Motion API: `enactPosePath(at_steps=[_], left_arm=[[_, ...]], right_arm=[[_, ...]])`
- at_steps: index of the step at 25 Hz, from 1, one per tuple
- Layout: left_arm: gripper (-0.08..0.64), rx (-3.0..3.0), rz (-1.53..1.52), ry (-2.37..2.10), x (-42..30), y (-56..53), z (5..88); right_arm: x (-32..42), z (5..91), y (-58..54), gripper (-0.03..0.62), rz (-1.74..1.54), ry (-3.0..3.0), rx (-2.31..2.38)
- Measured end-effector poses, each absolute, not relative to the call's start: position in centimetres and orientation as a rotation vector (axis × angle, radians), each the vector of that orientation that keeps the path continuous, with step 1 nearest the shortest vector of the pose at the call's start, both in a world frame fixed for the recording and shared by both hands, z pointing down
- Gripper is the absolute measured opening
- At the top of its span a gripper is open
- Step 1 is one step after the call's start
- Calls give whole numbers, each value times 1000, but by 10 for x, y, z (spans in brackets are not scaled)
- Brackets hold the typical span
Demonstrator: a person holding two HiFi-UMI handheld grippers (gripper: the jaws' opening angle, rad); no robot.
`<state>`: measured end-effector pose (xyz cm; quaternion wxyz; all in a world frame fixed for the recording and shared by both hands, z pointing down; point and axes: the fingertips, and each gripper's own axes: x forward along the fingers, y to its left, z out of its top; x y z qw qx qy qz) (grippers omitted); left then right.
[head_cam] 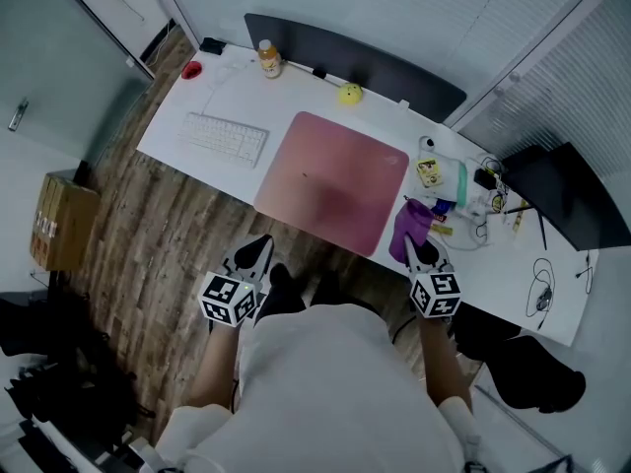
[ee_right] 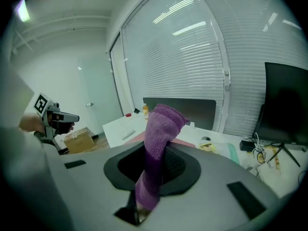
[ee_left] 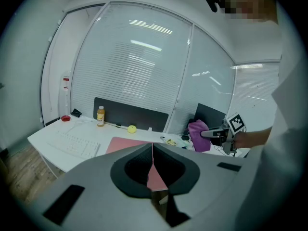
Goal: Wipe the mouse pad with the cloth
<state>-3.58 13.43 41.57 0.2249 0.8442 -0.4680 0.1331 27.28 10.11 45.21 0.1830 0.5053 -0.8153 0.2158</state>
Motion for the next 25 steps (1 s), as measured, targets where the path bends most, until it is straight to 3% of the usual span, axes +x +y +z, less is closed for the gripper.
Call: enactPosePath(at_steps=[25], left_arm=[[20,2471,577,-820,-64,28,480]], right_arm=[[288,527,138,75,895,-1778,1733]])
